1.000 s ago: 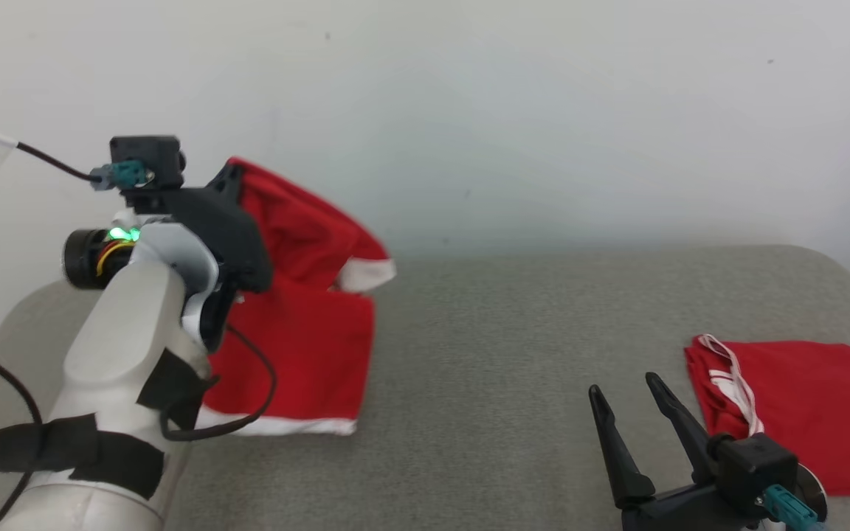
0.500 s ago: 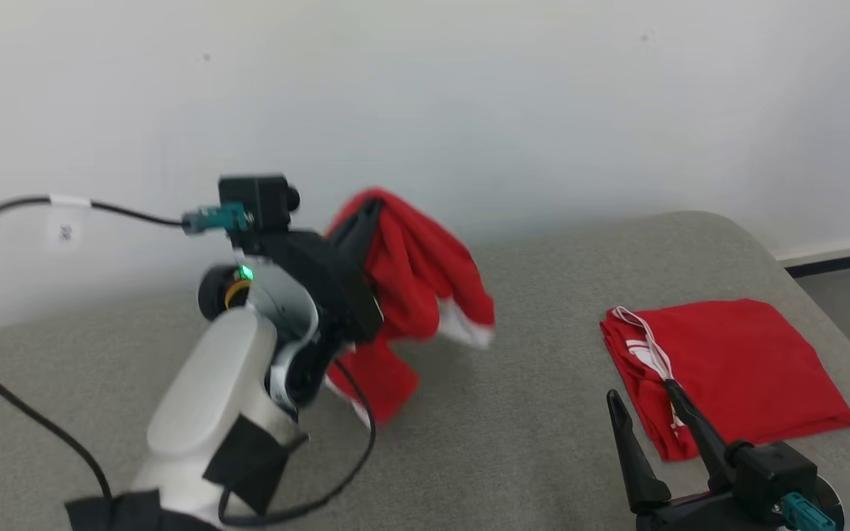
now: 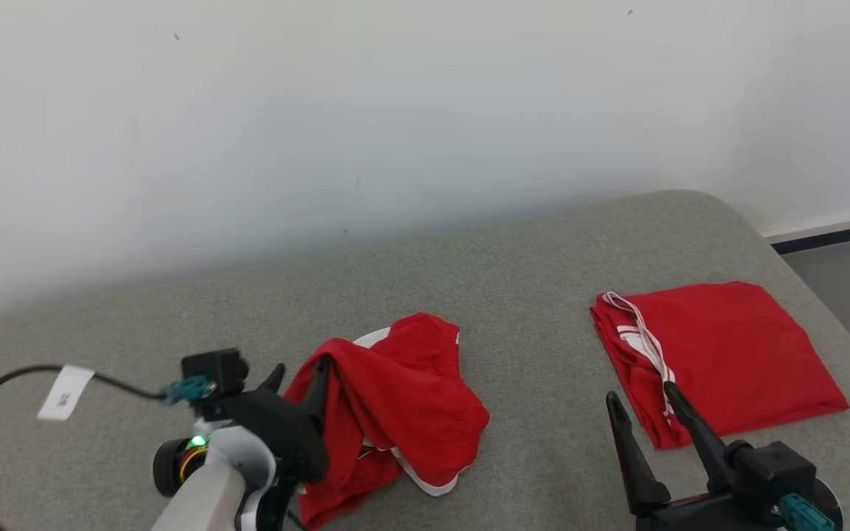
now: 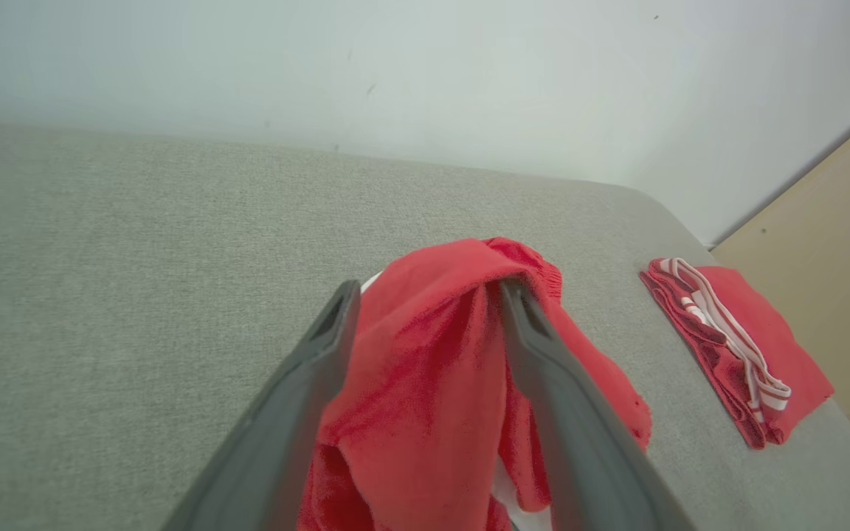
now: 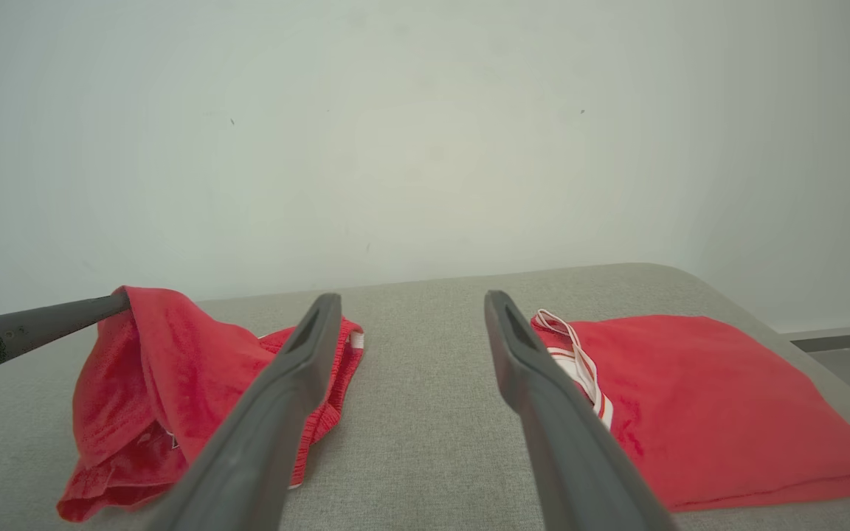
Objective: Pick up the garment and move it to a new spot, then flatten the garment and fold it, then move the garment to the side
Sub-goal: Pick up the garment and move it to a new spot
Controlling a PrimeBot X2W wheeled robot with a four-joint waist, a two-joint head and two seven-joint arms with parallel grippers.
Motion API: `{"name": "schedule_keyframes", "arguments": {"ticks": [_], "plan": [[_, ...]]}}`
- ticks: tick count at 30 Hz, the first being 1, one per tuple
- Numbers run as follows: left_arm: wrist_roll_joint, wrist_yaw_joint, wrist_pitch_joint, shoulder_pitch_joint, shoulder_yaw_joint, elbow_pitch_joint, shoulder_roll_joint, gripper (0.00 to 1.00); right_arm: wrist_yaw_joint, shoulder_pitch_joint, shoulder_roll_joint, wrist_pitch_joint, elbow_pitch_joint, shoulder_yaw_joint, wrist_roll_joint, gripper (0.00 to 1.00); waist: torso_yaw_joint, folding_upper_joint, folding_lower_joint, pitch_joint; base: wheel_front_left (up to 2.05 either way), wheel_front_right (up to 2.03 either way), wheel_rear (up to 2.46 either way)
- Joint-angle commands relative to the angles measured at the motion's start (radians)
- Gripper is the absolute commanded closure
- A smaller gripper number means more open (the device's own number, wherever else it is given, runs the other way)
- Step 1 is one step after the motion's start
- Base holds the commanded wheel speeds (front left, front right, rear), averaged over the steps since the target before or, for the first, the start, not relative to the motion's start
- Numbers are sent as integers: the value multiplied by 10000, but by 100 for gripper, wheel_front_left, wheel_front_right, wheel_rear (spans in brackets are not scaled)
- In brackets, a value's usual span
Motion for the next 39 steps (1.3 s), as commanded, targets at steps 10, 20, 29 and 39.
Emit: {"name": "schedule_keyframes", "arguments": {"ticks": [10, 20, 29, 39], "plan": [[640, 103, -2831, 2362, 598, -2421, 897, 0, -19, 422, 10, -14, 87, -603, 73, 0, 648, 0, -1, -515, 0, 0, 0], [1715, 256, -2985, 4954, 1549, -5735, 1186, 0, -19, 681, 11, -262, 371, -1062, 199, 0, 1152, 0, -1, -747, 0, 0, 0], [2619, 120, -2990, 6910, 2582, -6629, 1001, 0, -19, 898, 8, -704, 940, -1099, 225, 0, 1666, 0, -1, -756, 0, 0, 0], [3516, -200, -2992, 7297, 2726, -6242, 811, 0, -19, 957, 9, -1067, 1409, -683, 287, 0, 2013, 0, -1, -795, 0, 0, 0]]}}
